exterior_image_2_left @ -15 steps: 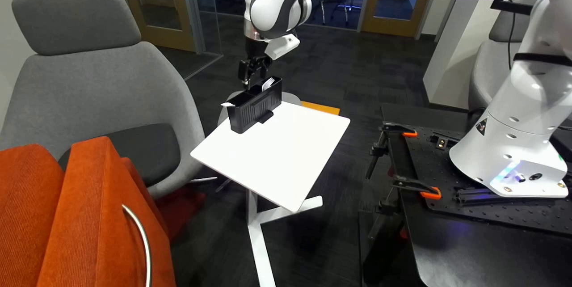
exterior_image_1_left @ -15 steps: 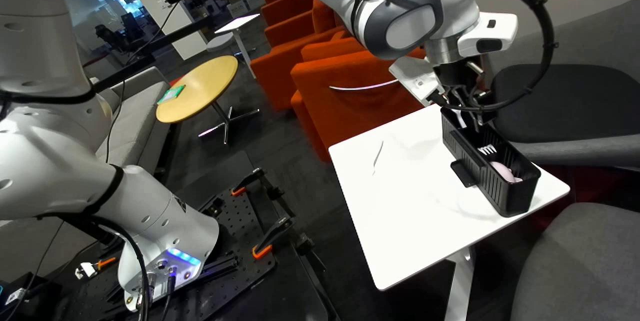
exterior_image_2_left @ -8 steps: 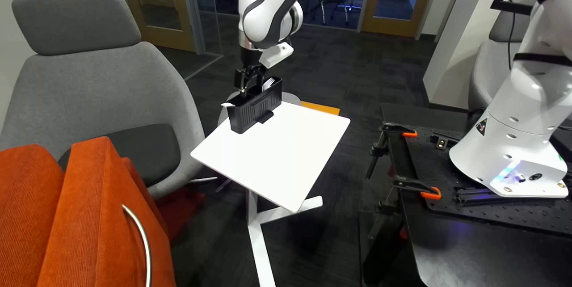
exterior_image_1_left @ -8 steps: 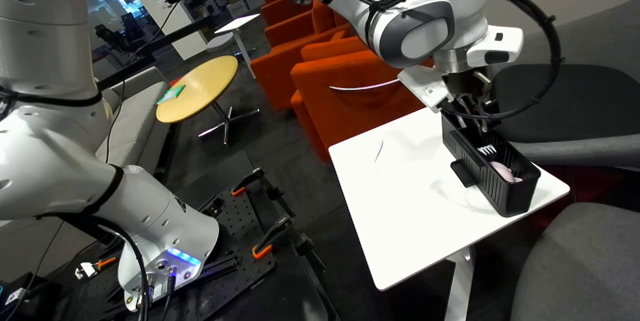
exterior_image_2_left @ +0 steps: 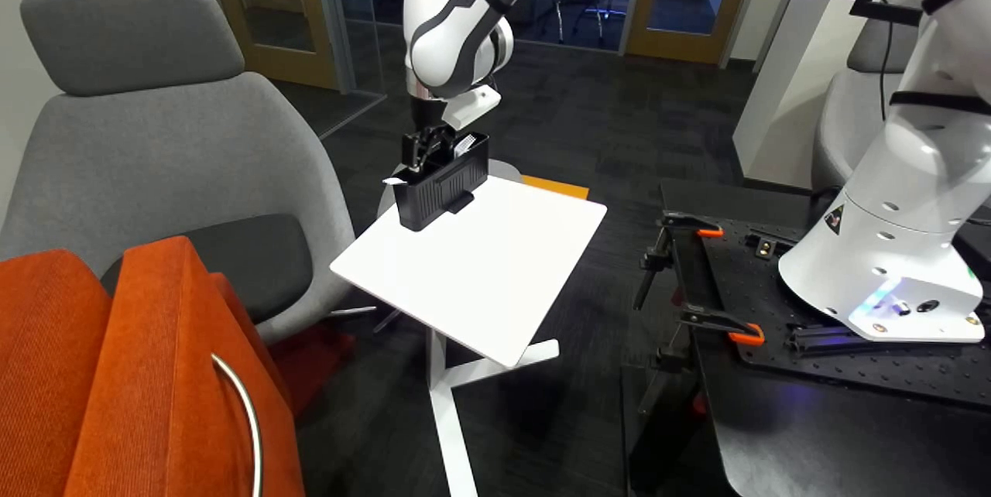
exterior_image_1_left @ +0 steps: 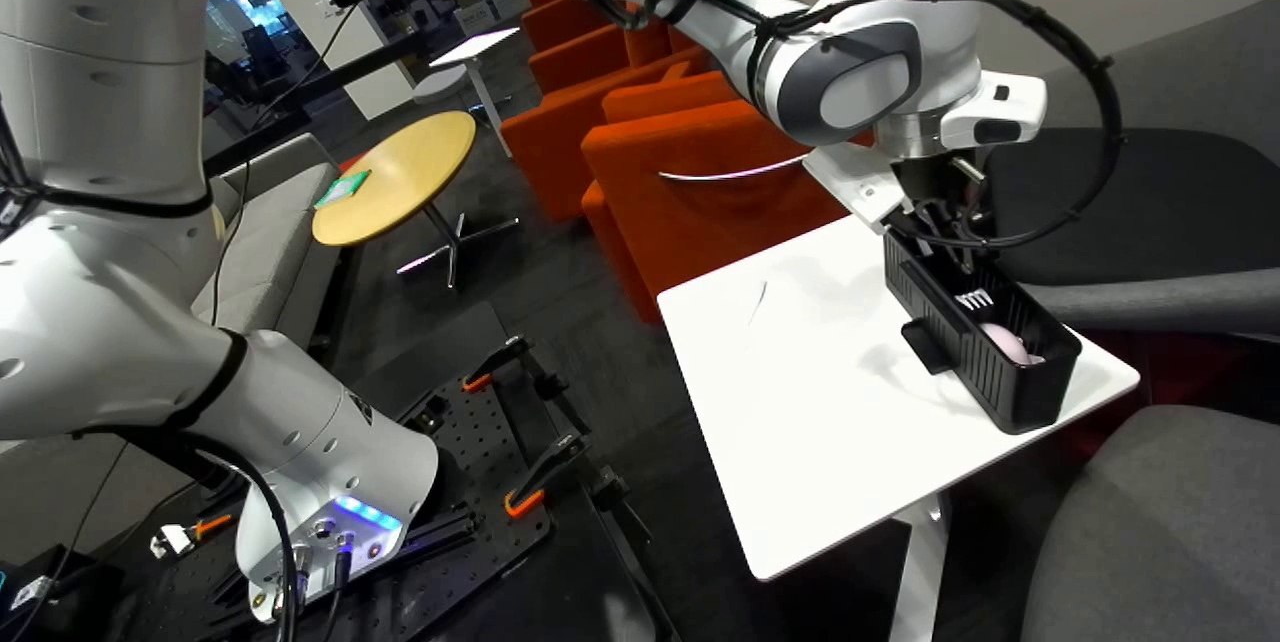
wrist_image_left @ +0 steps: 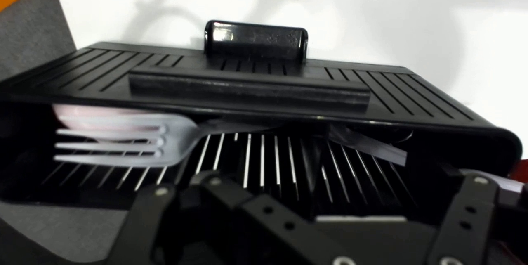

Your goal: Move the cutlery holder forwards

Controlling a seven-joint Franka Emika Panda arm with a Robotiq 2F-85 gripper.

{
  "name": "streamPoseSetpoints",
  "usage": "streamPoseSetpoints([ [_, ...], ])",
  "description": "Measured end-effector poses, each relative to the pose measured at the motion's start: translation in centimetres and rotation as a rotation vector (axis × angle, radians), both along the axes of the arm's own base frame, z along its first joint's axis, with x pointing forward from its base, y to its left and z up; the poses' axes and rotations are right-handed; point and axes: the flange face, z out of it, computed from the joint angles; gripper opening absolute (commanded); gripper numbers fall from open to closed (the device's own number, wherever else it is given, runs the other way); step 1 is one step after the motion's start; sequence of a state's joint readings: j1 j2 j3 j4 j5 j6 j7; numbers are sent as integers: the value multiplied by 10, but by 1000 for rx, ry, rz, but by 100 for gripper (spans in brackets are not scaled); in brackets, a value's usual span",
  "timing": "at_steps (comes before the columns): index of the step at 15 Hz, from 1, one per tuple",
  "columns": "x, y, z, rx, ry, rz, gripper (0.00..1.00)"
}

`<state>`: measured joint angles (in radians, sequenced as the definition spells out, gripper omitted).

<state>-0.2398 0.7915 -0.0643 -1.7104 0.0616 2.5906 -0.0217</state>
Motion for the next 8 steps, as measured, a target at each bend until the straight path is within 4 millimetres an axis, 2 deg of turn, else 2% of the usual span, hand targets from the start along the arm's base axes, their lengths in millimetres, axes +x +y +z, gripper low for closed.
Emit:
streamPoseSetpoints([
  [8,8,-2,-5,4,21,3,12],
])
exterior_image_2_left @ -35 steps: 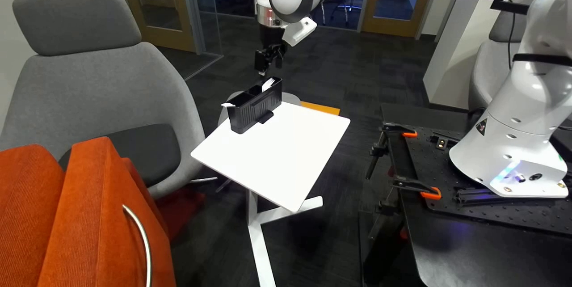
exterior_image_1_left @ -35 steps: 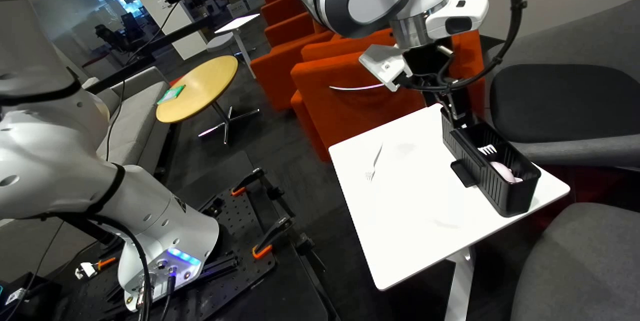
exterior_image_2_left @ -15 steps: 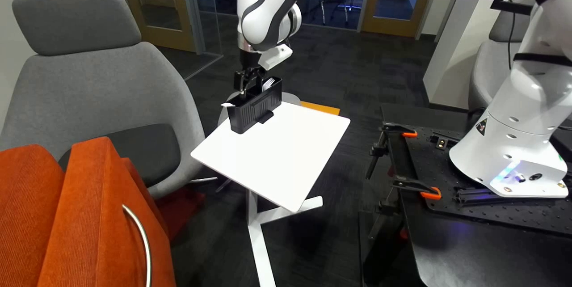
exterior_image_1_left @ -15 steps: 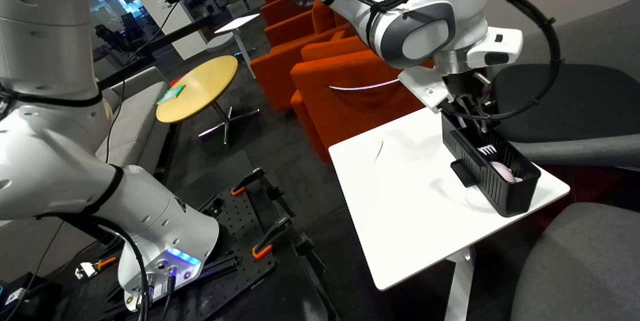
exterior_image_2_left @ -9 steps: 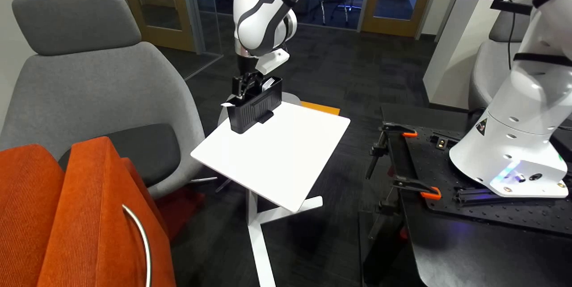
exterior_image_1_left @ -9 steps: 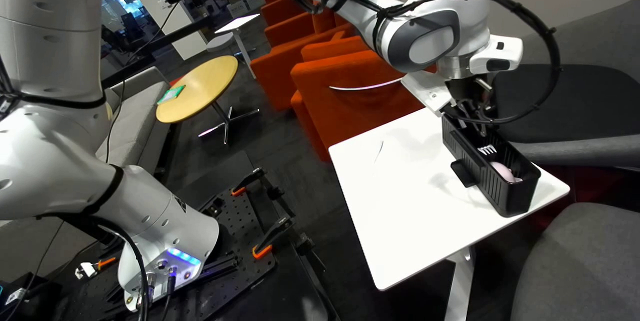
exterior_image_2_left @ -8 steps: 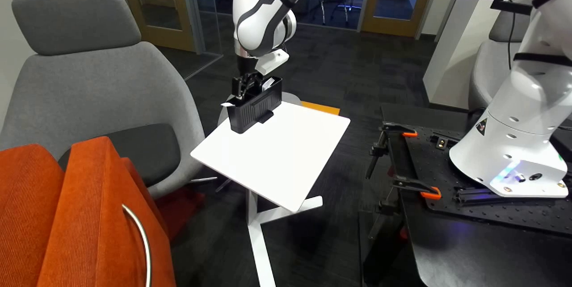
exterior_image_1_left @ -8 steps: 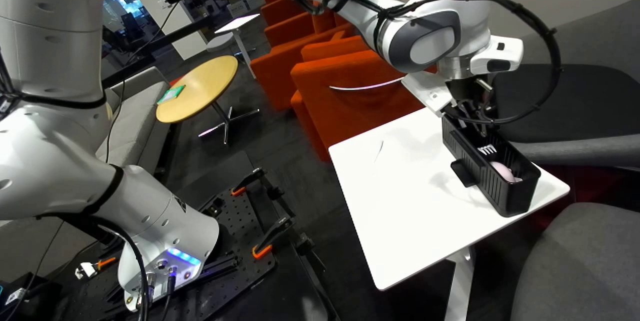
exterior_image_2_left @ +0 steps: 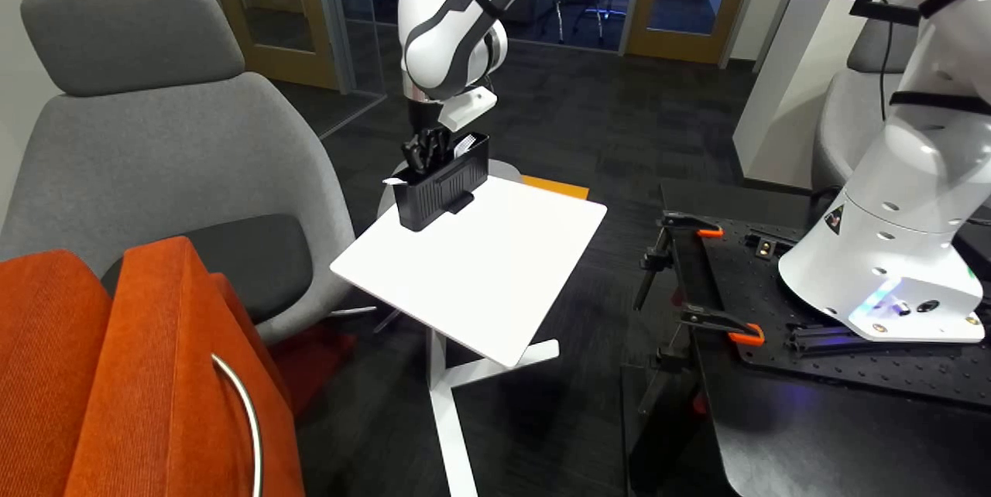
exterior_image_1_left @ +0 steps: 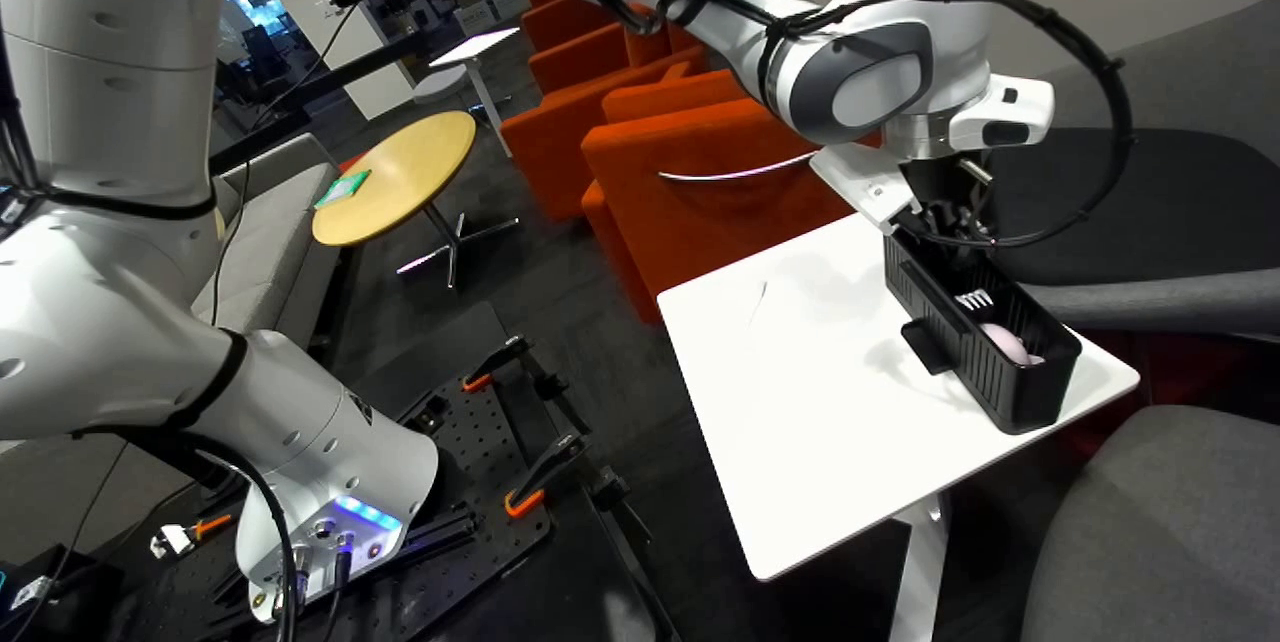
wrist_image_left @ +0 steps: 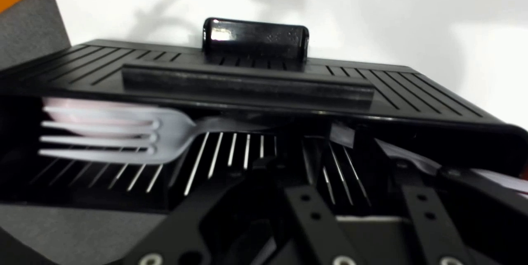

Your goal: Move the cutlery holder forwards

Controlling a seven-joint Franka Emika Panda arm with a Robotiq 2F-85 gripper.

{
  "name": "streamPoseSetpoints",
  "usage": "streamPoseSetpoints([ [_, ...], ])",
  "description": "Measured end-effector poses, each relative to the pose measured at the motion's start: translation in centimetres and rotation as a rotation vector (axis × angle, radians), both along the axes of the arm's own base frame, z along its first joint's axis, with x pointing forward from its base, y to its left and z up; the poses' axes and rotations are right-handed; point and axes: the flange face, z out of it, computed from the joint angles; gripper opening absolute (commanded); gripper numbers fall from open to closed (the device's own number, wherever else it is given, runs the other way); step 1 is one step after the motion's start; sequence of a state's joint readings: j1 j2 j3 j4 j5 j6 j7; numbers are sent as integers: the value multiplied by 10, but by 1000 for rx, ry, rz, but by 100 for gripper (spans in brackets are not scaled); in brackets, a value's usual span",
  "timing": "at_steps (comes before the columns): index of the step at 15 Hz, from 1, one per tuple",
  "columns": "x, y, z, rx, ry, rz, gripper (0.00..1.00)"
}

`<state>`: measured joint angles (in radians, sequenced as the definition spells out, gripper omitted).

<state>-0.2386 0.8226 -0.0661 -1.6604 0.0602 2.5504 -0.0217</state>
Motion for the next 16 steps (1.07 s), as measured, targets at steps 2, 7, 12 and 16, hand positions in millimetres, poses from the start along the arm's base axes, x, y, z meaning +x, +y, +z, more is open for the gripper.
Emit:
streamPoseSetpoints([
  [2,1,-1,1,-1,4,1,0],
  [7,3,0,4,-6,28,7,1],
  [12,4,10,10,-17,73,-27,1],
  [16,4,13,41,-68,70,-175,1],
])
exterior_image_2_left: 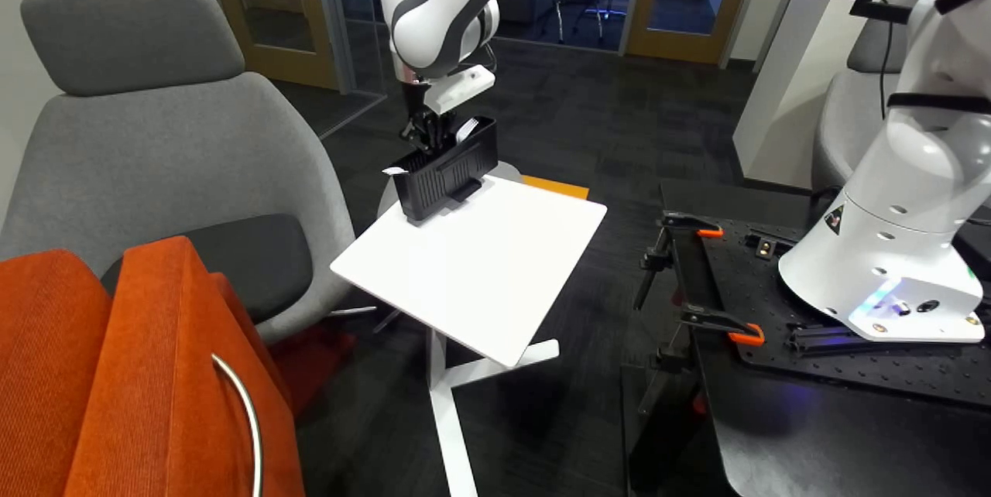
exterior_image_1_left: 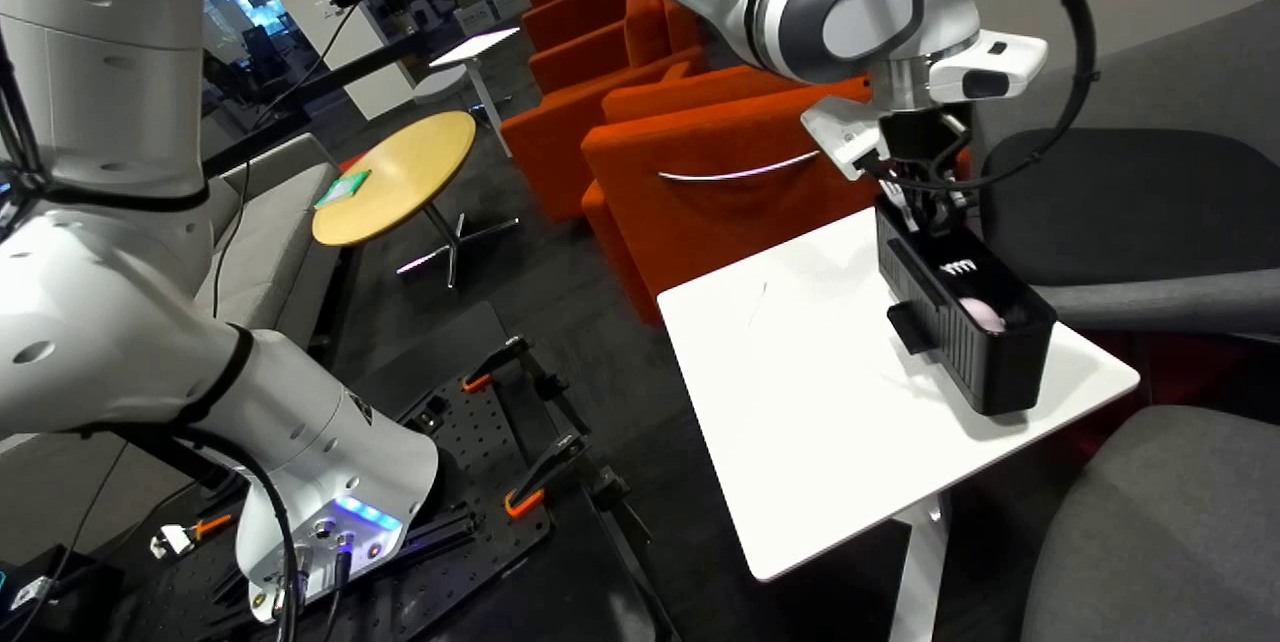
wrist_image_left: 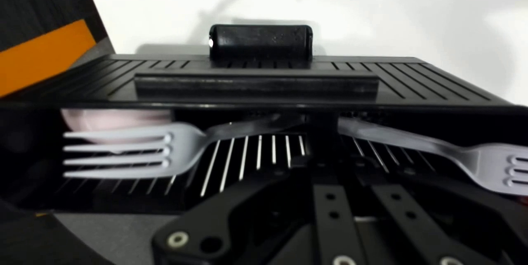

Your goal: Move the cutlery holder forwards

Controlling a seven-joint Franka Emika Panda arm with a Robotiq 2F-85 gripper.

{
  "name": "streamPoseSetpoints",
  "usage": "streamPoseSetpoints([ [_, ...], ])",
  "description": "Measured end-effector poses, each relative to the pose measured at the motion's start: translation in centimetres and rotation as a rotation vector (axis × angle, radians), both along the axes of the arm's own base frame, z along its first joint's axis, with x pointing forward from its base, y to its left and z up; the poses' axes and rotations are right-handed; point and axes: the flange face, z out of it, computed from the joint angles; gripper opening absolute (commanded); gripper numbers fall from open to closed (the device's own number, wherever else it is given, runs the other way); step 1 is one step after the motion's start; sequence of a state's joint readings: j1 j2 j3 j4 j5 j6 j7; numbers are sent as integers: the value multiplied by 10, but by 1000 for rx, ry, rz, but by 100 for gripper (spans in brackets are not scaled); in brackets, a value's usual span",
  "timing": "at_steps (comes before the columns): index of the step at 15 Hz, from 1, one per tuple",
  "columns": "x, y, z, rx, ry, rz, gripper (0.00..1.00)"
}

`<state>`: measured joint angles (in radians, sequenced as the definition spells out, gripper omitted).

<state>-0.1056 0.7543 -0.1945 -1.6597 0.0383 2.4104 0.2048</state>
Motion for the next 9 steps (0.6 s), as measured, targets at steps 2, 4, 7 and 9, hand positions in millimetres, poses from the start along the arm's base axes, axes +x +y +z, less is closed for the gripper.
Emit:
streamPoseSetpoints([
  [2,-6,1,17,-33,-4,-92,1],
  [4,-18,4,29,-58,3,-188,1],
  [7,-43,16,36,-64,13,-339,1],
  [9,-61,25,37,-57,19,-434,1],
])
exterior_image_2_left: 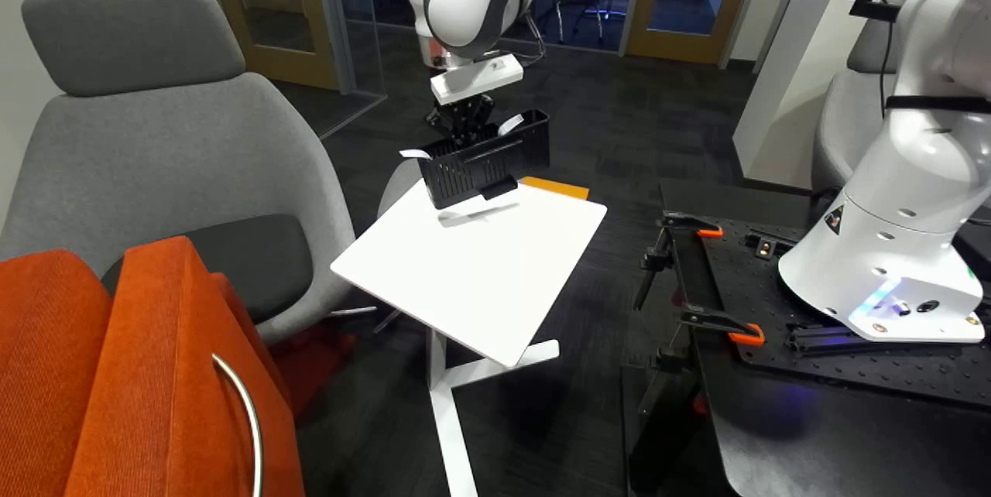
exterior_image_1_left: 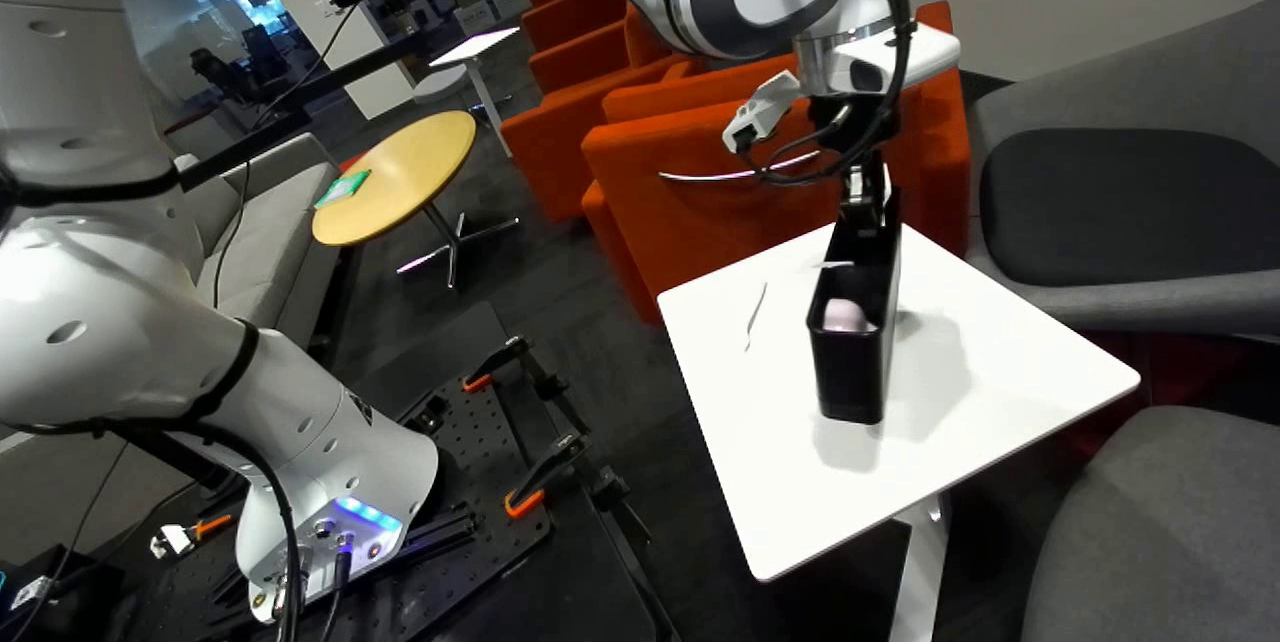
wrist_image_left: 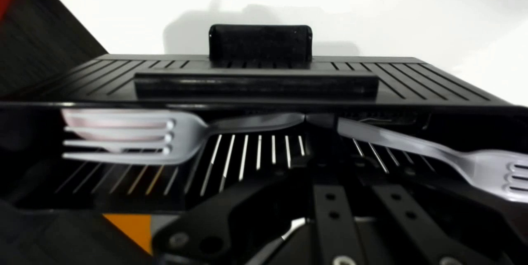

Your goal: Move the cutlery holder forwards

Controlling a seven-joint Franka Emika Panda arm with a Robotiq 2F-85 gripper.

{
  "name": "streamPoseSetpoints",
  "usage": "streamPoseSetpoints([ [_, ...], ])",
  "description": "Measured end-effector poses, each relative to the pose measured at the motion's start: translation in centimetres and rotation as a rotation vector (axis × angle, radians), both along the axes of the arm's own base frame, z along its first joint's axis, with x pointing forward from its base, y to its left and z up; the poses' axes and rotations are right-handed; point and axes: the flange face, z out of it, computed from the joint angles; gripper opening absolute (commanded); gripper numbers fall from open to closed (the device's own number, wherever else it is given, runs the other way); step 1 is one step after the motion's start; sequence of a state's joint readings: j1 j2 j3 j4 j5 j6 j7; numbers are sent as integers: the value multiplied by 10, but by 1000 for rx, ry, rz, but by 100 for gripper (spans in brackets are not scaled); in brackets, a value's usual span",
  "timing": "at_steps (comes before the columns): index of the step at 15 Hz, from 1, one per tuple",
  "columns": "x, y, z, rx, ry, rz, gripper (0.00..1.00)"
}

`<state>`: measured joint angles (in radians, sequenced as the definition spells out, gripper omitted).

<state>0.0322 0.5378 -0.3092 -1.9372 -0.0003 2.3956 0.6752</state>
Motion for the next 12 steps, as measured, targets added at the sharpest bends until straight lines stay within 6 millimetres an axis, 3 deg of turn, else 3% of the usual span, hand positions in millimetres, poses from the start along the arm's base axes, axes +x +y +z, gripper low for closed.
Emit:
streamPoseSetpoints([
  [5,-46,13,-6,-7,-103,-218,1],
  [12,-93,0,-34,-47,-190,-346,1],
])
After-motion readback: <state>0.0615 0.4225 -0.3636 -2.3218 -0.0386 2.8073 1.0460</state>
